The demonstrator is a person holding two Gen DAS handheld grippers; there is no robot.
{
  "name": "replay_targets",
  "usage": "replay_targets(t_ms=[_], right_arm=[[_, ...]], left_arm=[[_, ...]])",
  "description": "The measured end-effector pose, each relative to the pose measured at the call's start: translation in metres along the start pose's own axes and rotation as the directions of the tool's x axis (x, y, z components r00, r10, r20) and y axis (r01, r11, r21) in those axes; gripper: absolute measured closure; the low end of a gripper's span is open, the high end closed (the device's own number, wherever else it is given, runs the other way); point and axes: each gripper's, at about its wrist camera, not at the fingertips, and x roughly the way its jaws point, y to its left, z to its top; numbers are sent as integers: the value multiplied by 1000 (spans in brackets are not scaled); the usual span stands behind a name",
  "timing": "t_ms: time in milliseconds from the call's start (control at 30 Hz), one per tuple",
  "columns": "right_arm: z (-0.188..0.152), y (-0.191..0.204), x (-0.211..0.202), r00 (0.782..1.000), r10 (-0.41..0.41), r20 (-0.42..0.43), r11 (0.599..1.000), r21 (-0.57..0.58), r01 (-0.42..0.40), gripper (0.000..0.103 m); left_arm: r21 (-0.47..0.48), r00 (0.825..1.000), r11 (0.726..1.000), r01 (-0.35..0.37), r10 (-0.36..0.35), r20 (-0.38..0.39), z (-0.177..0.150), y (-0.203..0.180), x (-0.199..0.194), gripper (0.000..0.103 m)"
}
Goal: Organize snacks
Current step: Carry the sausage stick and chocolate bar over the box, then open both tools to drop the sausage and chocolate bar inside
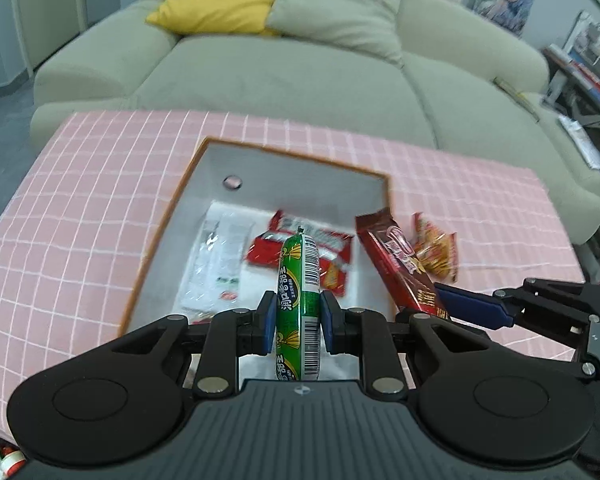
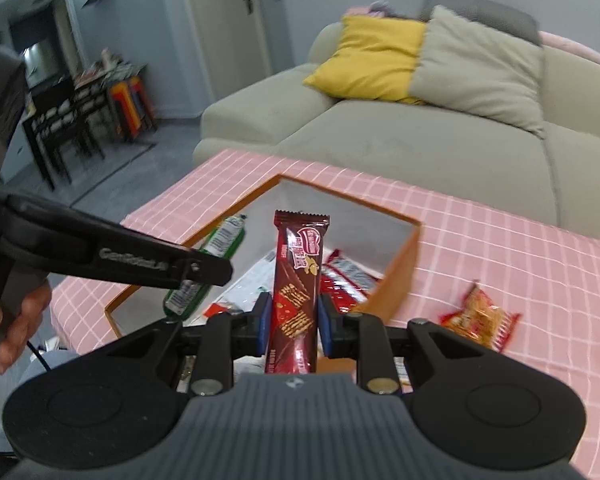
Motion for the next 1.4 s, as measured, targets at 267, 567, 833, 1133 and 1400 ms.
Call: replay_targets(t_ms=[267, 567, 833, 1133, 1400], right_arm=[[9, 29, 66, 990, -80, -120, 983, -176, 58, 83], [1, 35, 114, 966, -128, -227, 918, -396, 28, 83], [-6, 29, 138, 941, -136, -311, 899, -437, -15, 83], [-12, 28, 154, 921, -142, -362, 894, -447, -38, 83], [-10, 29, 149, 923, -134, -360, 890, -453, -47, 67]], left_arm=[[10, 994, 998, -54, 55, -95, -1, 25, 35, 78], [-9, 974, 999, -38, 35, -222, 0, 34, 76, 78], [22, 953, 999, -44, 48, -300, 0, 29, 102, 79], [15, 931, 999, -47, 49, -362, -3, 30, 122, 78], [-35, 948, 999, -40, 27, -316, 1, 33, 116, 74]])
